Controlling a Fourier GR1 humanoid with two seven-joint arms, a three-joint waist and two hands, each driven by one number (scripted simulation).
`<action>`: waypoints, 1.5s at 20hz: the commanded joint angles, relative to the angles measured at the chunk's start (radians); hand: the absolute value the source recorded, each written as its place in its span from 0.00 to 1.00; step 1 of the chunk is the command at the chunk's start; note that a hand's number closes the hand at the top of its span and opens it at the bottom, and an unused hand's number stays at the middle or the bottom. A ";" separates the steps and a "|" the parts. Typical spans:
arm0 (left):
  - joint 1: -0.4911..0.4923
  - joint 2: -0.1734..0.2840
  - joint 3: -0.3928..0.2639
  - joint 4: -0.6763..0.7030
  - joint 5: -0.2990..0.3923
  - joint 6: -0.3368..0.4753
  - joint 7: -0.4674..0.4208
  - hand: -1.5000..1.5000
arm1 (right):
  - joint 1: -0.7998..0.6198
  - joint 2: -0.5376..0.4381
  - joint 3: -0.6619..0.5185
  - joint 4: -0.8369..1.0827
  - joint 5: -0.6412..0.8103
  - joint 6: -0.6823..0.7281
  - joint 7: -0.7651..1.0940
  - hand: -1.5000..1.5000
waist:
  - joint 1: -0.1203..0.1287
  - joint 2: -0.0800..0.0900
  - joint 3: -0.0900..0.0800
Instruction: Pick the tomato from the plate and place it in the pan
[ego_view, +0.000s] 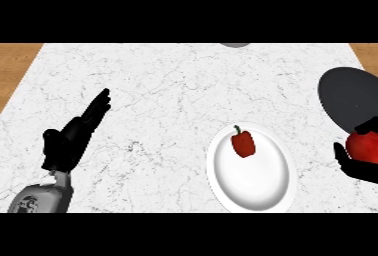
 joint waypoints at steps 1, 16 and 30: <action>0.040 -0.008 -0.002 -0.032 -0.016 -0.008 -0.007 0.50 | -0.115 -0.022 -0.091 0.182 -0.031 0.036 -0.095 1.00 | 0.004 0.000 -0.001; 0.007 0.016 0.032 -0.039 0.012 -0.067 0.024 0.50 | -0.645 -0.069 -0.218 1.210 0.050 -0.163 -0.576 1.00 | 0.030 0.007 0.001; -0.083 -0.038 -0.003 0.002 -0.028 -0.039 0.022 0.50 | -0.752 -0.171 -0.231 1.658 0.116 -0.097 -0.551 0.00 | 0.074 0.030 0.006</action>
